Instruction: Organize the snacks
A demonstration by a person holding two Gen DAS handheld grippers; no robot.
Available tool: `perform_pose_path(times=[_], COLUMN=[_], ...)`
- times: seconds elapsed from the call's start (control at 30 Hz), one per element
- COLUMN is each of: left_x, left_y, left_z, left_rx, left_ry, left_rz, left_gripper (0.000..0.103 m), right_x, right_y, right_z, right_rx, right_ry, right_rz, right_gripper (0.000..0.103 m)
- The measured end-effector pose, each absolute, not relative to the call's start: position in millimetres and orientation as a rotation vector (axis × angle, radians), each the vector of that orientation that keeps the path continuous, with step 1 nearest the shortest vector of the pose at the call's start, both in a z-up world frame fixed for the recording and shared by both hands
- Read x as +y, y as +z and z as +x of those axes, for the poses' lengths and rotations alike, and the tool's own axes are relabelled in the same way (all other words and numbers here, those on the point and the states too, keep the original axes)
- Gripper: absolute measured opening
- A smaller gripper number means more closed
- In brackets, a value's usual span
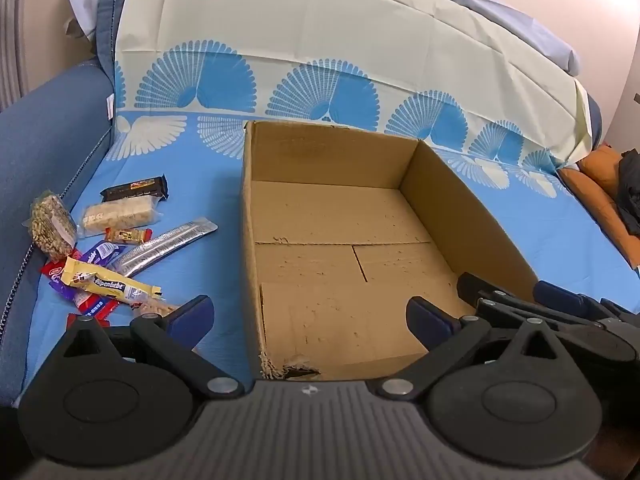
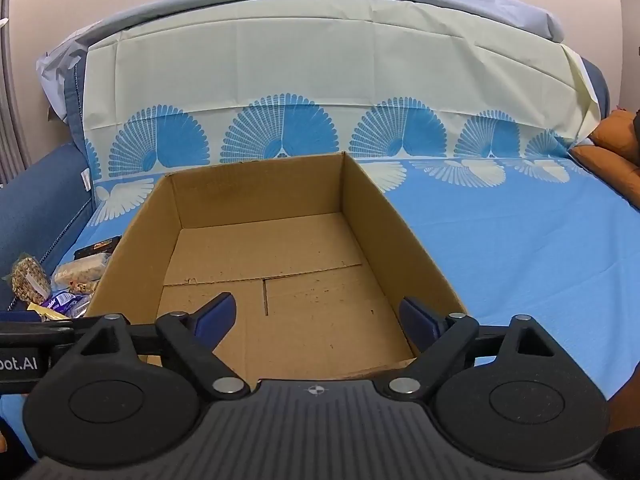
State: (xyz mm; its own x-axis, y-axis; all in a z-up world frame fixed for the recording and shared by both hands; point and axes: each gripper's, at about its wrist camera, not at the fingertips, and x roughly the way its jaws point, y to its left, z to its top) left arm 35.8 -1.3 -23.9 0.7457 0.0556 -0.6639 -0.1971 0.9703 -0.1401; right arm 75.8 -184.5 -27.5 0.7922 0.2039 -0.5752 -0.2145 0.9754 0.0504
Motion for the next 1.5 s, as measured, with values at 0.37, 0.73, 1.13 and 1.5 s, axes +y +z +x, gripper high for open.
perform_pose_path(times=[0.37,0.73,1.13,1.5], left_x=[-0.1,-1.1,-1.7,-3.3], left_y=[-23.8,-22.5,-22.1,-23.2], left_z=[37.2,35.9,35.9,33.8], left_rx=[0.721,0.721,0.722,0.725], left_ry=[0.139,0.133,0.133,0.132], left_rz=[-0.208,-0.206,-0.207,-0.211], left_gripper=[0.102,0.102,0.102,0.102], right_x=[-181.5,-185.9,-187.0,-188.2], right_y=[-27.0,-25.3,-24.7,-24.4], right_z=[75.6,74.4,74.4,74.2], right_rx=[0.618,0.604,0.603,0.597], right_ry=[0.222,0.223,0.222,0.222], right_rz=[-0.005,-0.001,0.000,0.005], right_gripper=[0.086,0.086,0.086,0.086])
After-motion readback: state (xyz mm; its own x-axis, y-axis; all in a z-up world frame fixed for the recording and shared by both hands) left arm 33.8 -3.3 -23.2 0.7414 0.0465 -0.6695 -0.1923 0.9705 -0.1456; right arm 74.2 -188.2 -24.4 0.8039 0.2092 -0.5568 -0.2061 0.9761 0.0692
